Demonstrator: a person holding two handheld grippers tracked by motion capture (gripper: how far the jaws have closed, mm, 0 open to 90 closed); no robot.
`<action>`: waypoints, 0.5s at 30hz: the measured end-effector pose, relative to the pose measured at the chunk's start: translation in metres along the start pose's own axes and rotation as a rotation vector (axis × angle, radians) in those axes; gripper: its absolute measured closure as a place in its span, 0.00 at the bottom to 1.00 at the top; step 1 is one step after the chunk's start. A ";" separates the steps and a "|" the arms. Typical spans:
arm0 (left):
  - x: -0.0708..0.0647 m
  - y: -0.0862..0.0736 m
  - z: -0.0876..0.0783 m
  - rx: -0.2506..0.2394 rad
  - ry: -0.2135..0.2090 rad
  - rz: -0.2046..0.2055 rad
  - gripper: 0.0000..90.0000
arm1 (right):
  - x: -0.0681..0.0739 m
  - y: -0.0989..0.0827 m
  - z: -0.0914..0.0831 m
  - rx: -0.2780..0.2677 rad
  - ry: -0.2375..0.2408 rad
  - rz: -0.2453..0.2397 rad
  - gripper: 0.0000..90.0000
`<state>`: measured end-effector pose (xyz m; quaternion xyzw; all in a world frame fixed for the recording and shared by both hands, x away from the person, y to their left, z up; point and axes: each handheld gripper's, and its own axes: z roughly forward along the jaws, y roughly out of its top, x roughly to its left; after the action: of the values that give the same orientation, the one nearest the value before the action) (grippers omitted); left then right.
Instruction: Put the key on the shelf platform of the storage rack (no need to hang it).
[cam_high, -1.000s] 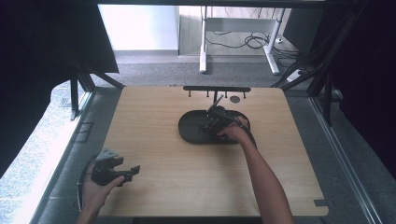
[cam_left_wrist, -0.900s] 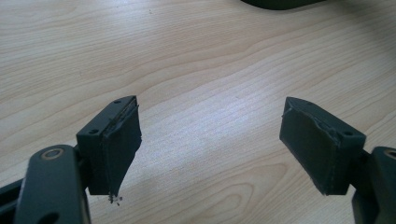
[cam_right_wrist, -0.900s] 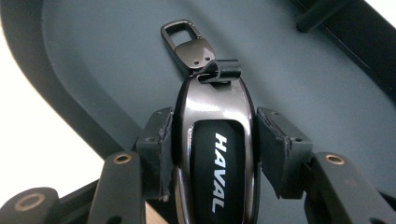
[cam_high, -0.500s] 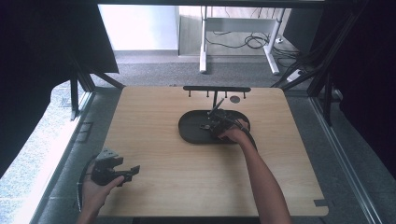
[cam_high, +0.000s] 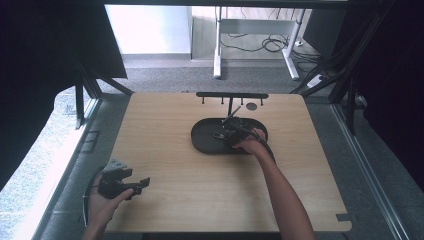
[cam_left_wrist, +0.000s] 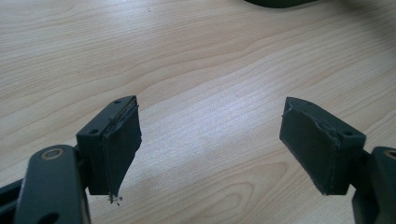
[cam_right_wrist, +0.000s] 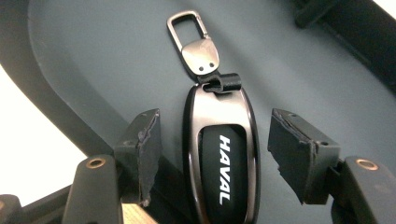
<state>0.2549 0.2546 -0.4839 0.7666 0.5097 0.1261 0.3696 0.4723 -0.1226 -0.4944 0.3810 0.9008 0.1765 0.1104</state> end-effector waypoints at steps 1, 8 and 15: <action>0.000 0.000 0.000 0.001 0.001 0.000 0.23 | 0.000 0.000 -0.002 -0.004 0.002 0.001 0.39; -0.002 0.000 0.001 0.006 -0.002 0.005 0.23 | 0.008 -0.004 -0.019 -0.066 0.014 -0.013 0.41; -0.003 0.000 0.002 0.006 -0.003 0.005 0.23 | 0.015 -0.012 -0.039 -0.124 0.041 -0.024 0.42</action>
<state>0.2548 0.2508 -0.4846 0.7692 0.5077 0.1244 0.3676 0.4411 -0.1283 -0.4646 0.3588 0.8948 0.2386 0.1173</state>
